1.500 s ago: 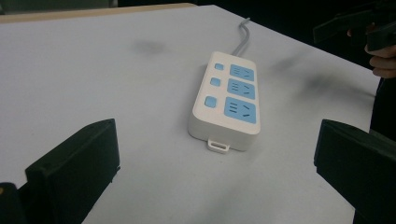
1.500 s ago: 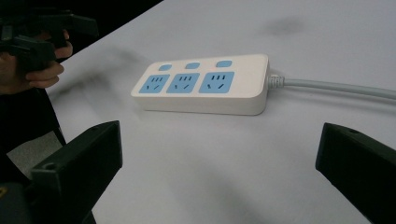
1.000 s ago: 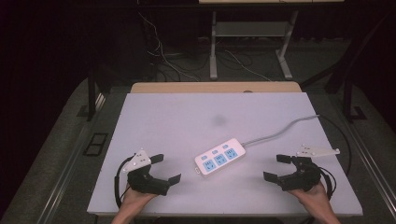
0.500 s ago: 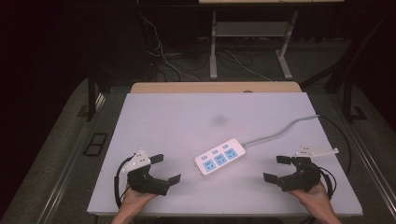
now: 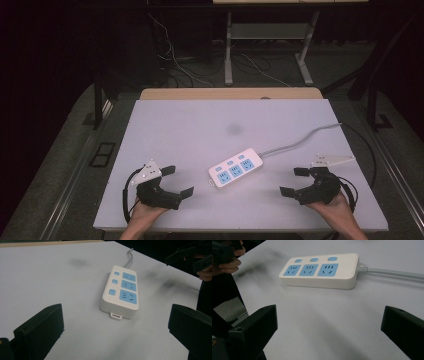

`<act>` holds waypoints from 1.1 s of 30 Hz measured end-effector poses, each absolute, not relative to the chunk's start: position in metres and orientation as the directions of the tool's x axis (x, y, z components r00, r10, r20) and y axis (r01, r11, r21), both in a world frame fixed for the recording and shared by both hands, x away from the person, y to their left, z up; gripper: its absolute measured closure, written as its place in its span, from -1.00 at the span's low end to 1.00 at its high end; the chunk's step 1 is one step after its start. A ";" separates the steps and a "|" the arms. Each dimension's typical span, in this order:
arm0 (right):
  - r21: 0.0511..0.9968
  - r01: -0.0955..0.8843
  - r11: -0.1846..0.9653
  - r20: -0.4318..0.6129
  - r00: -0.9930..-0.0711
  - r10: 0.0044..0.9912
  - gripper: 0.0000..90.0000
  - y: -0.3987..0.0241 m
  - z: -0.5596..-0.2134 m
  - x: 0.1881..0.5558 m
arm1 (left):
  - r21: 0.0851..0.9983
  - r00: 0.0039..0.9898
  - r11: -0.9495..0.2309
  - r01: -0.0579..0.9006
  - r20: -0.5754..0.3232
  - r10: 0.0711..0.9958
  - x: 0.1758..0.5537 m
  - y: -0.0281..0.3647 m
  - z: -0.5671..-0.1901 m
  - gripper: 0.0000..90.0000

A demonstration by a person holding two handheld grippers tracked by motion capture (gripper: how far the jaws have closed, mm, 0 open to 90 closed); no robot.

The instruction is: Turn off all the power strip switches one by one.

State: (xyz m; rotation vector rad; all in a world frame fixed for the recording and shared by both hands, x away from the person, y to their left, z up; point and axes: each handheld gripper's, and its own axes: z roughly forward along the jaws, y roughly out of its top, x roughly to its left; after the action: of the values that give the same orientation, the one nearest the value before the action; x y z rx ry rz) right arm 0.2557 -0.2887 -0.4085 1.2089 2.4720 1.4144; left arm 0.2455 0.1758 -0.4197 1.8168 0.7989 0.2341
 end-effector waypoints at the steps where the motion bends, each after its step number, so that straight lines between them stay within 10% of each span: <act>1: 0.750 0.599 0.281 0.315 -0.697 0.644 -0.99 -0.288 -0.408 0.256 | 0.894 0.754 -0.188 0.408 -0.214 0.621 0.246 0.176 -0.420 -1.00; 33: 0.722 0.546 0.424 0.237 -0.772 0.591 -0.91 -0.263 -0.364 0.297 | 0.892 0.755 -0.182 0.414 -0.224 0.617 0.247 0.175 -0.422 -1.00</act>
State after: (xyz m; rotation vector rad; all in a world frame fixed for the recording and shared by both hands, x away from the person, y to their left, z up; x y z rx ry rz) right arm 0.2971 -0.2630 -0.3644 1.0411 2.6057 1.2907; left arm 0.2473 0.1750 -0.4216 1.8111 0.8012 0.2216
